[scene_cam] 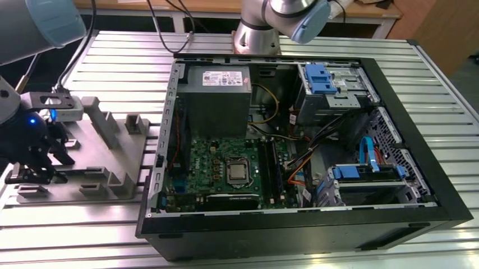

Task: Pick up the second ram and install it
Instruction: 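Pick up the second ram and move it above second insertion slot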

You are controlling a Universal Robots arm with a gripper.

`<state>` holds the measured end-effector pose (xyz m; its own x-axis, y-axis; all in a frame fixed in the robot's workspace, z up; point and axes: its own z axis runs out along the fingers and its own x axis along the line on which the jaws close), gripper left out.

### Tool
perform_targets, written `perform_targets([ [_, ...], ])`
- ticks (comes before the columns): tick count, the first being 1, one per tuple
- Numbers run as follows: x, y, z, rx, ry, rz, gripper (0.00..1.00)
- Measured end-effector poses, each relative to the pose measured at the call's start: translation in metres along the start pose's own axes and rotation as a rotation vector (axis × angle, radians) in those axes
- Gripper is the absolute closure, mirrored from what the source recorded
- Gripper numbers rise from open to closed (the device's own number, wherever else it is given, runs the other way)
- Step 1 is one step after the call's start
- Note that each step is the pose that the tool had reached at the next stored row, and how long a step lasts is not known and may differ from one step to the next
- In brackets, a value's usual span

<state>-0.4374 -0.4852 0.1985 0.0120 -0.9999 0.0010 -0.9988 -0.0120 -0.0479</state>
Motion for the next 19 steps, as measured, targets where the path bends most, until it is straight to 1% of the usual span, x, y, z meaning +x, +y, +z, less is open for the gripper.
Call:
perform_targets([
  [4, 0.0, 0.0012, 0.0014, 0.0002, 0.001, -0.001, 0.53],
  [10, -0.0001, 0.0069, 0.0023, 0.0008, 0.001, -0.001, 0.53],
  [17, -0.0001, 0.0072, 0.0023, 0.0008, 0.0009, -0.001, 0.53],
  [19, -0.0001, 0.0073, 0.0023, 0.0008, 0.001, -0.001, 0.54],
])
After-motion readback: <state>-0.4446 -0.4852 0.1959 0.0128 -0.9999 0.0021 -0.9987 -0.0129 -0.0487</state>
